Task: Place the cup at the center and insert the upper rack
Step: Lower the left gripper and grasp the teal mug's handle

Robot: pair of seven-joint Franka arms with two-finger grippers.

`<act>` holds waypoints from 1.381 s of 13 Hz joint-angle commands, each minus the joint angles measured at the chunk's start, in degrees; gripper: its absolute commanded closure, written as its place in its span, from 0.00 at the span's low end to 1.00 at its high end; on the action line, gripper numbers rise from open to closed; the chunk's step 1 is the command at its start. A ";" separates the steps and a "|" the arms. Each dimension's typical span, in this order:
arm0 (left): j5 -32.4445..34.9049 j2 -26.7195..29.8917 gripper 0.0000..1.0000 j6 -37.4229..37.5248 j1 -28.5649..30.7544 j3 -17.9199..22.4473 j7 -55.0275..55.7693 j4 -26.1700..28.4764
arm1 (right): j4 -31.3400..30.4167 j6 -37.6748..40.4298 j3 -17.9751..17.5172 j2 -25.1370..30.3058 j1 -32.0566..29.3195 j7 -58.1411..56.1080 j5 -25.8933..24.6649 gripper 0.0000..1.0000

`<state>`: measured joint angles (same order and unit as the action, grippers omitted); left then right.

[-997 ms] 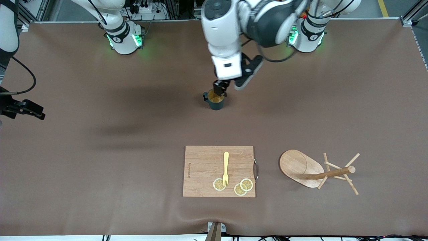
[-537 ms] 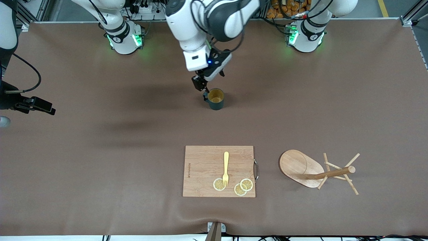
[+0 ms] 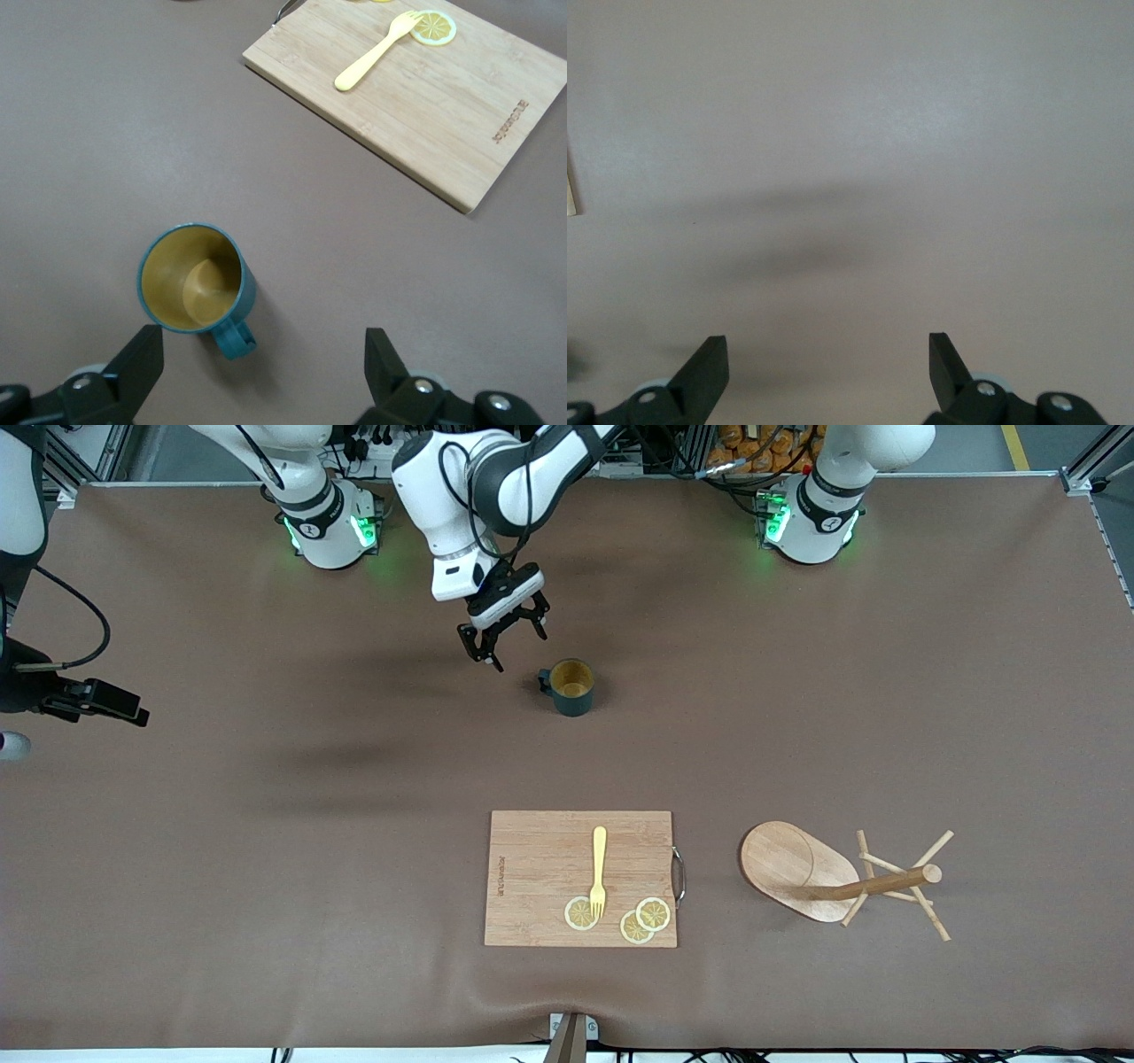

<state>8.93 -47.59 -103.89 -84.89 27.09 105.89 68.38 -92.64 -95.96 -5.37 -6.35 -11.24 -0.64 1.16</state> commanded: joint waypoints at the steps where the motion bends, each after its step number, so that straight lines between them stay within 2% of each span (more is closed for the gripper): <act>1: -4.86 -6.44 0.00 -0.78 -4.04 7.17 0.37 -3.59 | 0.18 0.78 -0.52 0.55 -0.01 1.26 0.34 0.00; 4: -9.54 -10.94 0.00 -0.78 -5.28 11.05 0.46 -6.50 | 0.18 0.87 -0.52 0.55 -0.01 1.26 0.34 0.00; 8: -10.51 -14.10 0.00 0.00 -5.28 11.15 3.97 -6.42 | 0.18 0.78 -0.52 0.55 0.17 1.26 0.42 0.00; 12: -13.84 -15.86 0.00 5.19 -5.28 11.15 4.93 -6.33 | 0.36 0.95 -0.43 0.81 -0.09 1.17 0.25 0.00; 16: -14.47 -16.22 0.00 5.89 -5.20 11.41 5.03 -6.33 | 1.67 6.39 0.18 1.16 -0.10 1.17 0.25 0.00; 18: -14.47 -16.57 0.00 5.72 -5.19 11.67 5.11 -6.33 | 1.68 6.58 0.19 1.16 -0.10 1.17 0.25 0.00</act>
<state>-4.24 -62.79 -99.39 -89.91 37.26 110.39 63.85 -91.04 -90.41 -5.17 -6.02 -11.11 -0.31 1.15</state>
